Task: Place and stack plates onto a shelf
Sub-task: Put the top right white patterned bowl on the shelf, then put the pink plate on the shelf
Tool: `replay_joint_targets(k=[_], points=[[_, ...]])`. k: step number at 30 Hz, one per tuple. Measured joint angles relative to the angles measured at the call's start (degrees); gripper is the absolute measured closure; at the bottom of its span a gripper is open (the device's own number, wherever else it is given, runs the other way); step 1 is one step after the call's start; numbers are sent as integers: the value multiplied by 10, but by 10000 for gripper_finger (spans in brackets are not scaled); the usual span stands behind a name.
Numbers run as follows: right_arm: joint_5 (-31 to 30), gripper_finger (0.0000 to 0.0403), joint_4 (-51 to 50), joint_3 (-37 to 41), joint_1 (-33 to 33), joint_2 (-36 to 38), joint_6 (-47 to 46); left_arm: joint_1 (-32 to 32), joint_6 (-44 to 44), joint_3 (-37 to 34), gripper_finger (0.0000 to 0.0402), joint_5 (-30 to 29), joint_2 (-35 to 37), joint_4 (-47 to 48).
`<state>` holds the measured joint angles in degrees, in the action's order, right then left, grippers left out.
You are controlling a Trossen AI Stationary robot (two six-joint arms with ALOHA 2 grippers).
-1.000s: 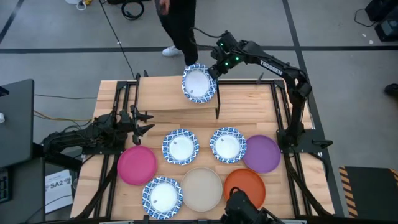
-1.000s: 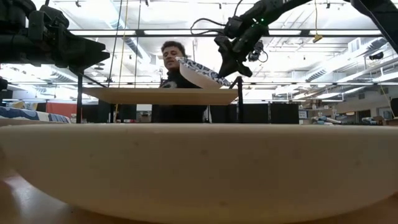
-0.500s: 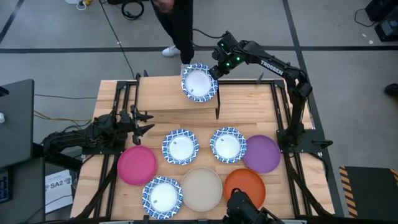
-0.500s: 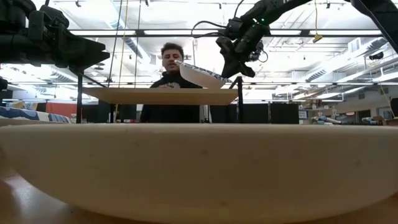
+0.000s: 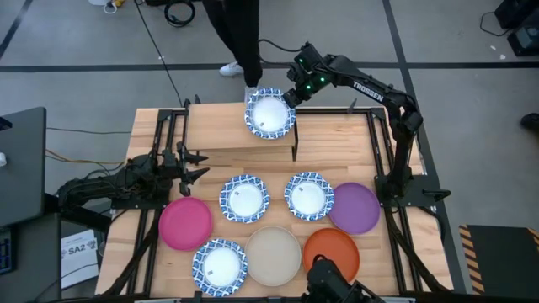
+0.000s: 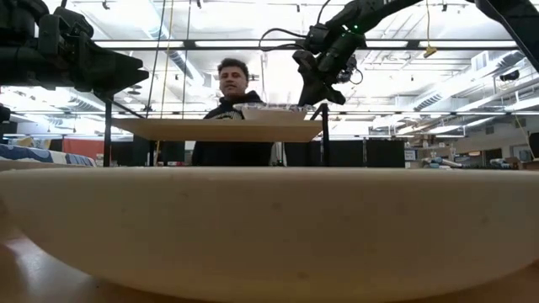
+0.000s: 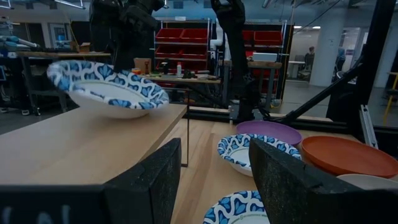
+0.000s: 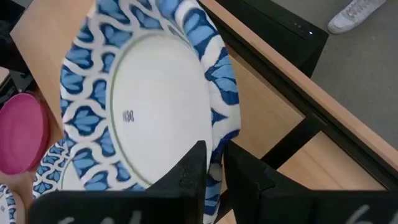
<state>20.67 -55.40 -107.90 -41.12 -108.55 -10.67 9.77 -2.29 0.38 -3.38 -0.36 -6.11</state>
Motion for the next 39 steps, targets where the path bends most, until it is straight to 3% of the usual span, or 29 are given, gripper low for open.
replay_joint_targets(k=[20,39], points=[[-47,255,6,0,0,0,17,0,0,0,205,0,0,0],[-42,254,-4,0,-11,31,39,0,0,0,205,0,0,0]])
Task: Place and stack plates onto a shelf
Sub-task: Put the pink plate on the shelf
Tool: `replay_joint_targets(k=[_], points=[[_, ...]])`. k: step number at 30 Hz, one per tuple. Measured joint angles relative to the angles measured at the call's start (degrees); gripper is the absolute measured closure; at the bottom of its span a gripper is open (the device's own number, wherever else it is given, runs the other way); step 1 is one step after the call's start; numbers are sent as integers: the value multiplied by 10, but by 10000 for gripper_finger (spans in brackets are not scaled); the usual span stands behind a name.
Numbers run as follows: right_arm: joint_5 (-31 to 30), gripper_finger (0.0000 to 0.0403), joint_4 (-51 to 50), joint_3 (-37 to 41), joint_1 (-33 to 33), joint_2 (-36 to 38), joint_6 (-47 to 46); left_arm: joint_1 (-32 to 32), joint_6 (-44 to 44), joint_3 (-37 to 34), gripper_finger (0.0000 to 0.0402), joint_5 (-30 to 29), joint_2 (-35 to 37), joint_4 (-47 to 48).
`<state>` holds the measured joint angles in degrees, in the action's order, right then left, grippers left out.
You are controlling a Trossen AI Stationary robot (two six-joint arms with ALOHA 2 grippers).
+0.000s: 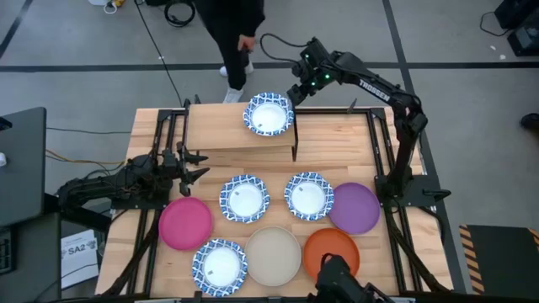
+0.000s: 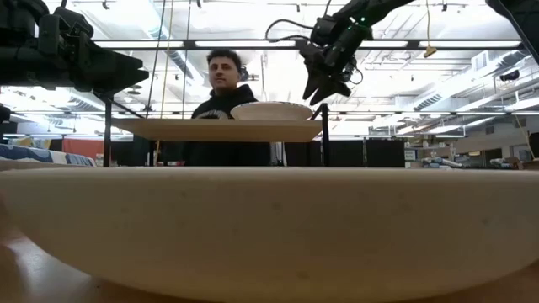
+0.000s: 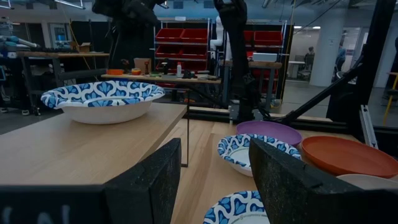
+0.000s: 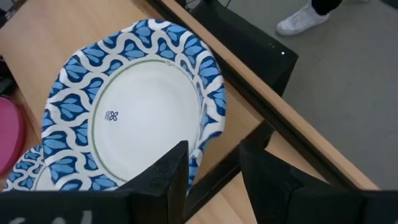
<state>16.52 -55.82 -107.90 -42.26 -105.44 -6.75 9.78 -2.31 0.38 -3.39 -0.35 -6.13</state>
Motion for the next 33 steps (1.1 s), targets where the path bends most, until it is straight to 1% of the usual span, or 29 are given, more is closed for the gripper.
replay_joint_targets(k=[5,9,11,15,18,21,26,29,33], points=[[-4,254,-22,0,6,34,29,0,-7,0,205,0,0,-1],[-13,254,-50,0,31,62,53,0,-15,0,205,6,0,-4],[-29,254,-60,0,51,78,64,0,-16,0,205,16,0,-7],[-80,254,-72,2,95,107,80,0,-15,12,205,34,-1,2],[-102,254,-64,26,128,137,80,0,-15,31,205,36,0,1],[-120,254,-47,75,161,176,80,-2,-15,50,205,37,-1,24],[-137,254,27,201,209,259,59,-19,-15,85,205,46,-14,83],[-139,254,81,286,231,312,39,-36,-14,108,205,48,-41,104],[-140,254,139,390,255,384,13,-57,-10,138,205,48,-95,131]])
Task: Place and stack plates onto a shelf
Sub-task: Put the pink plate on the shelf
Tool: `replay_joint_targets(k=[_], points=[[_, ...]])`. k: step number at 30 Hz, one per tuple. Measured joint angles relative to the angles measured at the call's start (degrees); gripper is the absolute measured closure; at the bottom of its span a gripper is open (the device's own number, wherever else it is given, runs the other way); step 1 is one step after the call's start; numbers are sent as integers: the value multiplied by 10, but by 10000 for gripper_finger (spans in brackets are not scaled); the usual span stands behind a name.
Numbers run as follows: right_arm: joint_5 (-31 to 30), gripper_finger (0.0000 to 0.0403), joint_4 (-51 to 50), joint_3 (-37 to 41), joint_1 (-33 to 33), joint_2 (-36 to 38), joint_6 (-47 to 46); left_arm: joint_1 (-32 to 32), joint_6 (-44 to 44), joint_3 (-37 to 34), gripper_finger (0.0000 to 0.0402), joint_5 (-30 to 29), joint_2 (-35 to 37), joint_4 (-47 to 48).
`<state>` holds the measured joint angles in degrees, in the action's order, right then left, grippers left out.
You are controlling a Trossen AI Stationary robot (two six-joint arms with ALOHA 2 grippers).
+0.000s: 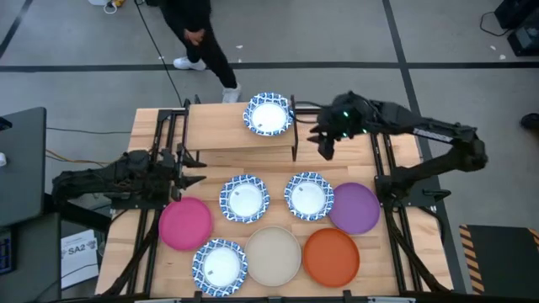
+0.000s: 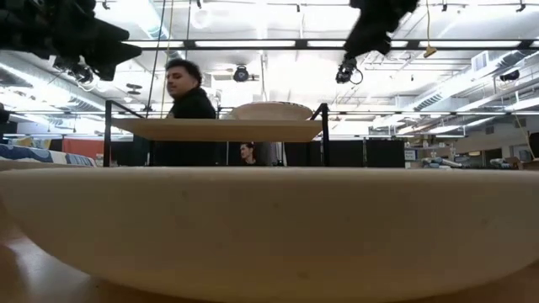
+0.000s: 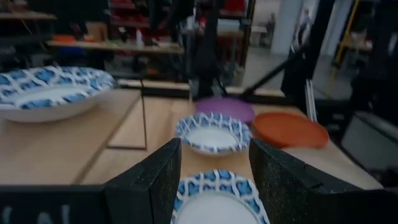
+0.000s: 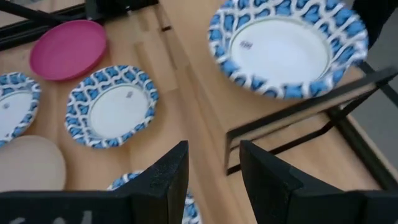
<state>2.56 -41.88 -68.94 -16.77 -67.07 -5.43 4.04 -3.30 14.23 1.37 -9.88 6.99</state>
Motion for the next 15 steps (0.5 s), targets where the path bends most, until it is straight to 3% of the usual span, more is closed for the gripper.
replay_joint_targets(k=[7,15], points=[[0,254,92,145,33,97,-40,-35,15,68,205,-2,-119,75],[0,254,149,237,52,145,-55,-87,10,145,205,-3,-249,210]])
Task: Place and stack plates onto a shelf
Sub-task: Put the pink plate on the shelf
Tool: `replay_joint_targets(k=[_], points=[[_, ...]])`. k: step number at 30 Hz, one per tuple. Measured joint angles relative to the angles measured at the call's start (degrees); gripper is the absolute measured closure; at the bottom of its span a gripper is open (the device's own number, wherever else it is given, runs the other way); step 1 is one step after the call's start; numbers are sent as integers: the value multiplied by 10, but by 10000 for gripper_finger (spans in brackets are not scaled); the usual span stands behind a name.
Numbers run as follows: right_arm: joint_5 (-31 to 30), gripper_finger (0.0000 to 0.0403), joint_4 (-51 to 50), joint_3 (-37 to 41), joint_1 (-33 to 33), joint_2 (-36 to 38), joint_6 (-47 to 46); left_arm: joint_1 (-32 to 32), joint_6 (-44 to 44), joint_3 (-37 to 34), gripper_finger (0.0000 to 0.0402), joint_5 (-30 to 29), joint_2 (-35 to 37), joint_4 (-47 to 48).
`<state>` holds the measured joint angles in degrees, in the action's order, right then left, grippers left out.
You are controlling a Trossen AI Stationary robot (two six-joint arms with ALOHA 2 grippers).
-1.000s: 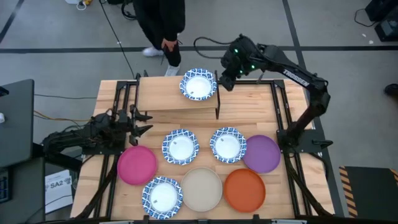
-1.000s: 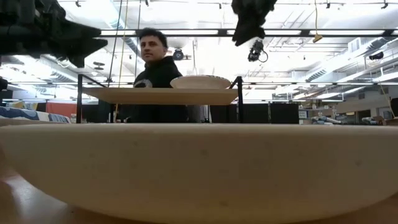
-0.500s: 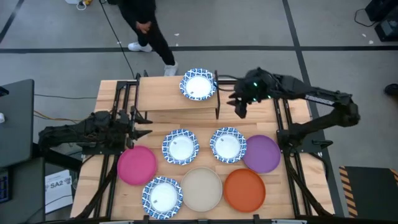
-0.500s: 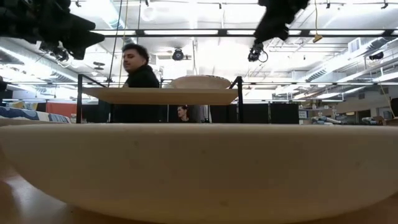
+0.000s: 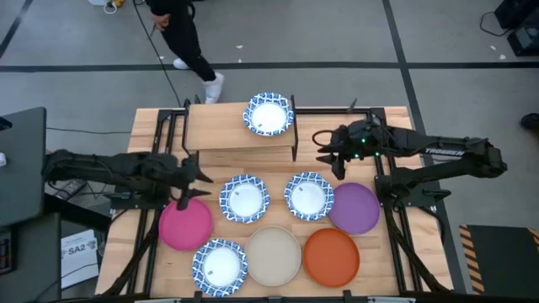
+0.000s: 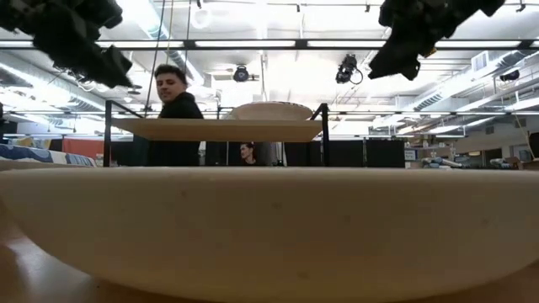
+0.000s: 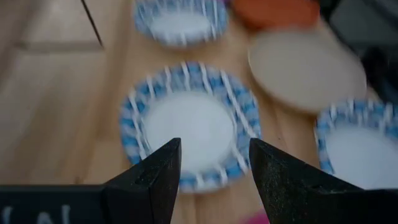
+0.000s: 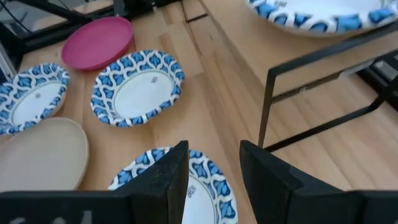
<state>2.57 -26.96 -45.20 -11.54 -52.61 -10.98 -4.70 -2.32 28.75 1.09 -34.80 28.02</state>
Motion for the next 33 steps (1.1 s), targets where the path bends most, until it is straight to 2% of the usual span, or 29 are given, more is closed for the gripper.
replay_joint_targets(k=[2,12,26,33], points=[[0,254,10,14,2,3,0,-15,0,13,205,0,-28,29],[0,254,20,36,2,1,1,-80,-4,14,205,6,-119,32],[0,254,22,36,2,1,2,-84,-5,14,205,7,-274,32],[0,254,25,36,2,1,2,-83,-5,14,205,6,-326,33]])
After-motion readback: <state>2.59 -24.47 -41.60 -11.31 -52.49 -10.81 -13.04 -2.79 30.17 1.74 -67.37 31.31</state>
